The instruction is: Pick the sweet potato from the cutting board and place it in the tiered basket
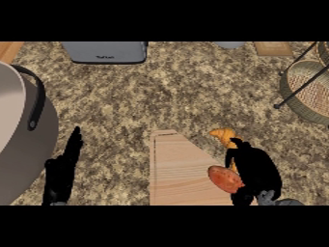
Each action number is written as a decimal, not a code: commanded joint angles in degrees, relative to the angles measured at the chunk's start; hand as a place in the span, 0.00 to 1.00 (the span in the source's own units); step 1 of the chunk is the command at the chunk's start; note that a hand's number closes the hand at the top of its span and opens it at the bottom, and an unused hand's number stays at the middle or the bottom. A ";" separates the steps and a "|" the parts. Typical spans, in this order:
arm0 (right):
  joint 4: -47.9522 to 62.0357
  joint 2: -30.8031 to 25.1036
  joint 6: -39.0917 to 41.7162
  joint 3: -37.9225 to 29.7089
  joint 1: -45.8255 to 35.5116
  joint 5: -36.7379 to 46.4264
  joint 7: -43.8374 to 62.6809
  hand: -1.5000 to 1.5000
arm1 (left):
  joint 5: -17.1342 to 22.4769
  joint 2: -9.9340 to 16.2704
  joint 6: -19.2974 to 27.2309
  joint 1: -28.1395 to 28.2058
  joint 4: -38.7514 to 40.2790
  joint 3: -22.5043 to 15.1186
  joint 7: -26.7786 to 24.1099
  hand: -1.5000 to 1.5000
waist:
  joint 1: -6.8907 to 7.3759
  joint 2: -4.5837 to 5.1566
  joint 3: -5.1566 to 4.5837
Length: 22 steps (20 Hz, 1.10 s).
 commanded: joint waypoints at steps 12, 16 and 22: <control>22.87 -29.43 -10.34 -45.32 8.33 -26.81 -44.02 1.00 | 0.31 0.82 -0.13 2.10 -0.96 0.94 -0.30 0.50 | -2.01 0.76 0.79; 26.86 -35.19 -2.39 -56.27 4.07 -37.13 -46.31 1.00 | 0.88 1.12 -0.48 -0.03 -1.51 1.47 1.88 0.50 | -1.36 0.73 0.64; 28.66 -43.22 1.02 -69.50 3.99 -44.27 -51.92 1.00 | 1.33 0.84 -1.06 0.04 -0.04 1.79 1.05 0.50 | -1.24 0.78 0.58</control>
